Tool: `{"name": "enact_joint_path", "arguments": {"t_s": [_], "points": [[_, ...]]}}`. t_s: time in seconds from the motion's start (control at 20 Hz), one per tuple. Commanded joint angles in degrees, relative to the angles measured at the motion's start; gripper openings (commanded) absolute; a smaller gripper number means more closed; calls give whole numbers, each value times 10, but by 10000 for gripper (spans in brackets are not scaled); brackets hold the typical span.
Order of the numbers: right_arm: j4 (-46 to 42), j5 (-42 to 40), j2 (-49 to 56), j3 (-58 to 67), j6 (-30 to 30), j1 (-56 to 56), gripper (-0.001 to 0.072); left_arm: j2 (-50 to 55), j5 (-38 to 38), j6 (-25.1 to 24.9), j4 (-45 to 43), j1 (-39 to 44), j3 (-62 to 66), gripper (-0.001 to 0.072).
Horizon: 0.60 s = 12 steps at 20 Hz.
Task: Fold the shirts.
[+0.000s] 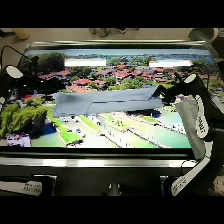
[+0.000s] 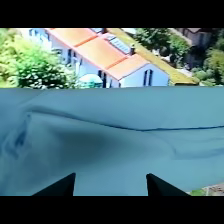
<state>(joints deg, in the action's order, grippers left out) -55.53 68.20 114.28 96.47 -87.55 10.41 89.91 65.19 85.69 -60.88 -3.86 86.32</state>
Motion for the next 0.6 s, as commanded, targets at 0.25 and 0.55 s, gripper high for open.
{"name": "enact_joint_path", "arguments": {"t_s": [0.25,0.55], "points": [[140,74,-78,0,49,4,21,19,-66,24,33,134,-5,34],[140,148,-285,0,8,4,21,177,-259,48,329,315,-8,33]]}}
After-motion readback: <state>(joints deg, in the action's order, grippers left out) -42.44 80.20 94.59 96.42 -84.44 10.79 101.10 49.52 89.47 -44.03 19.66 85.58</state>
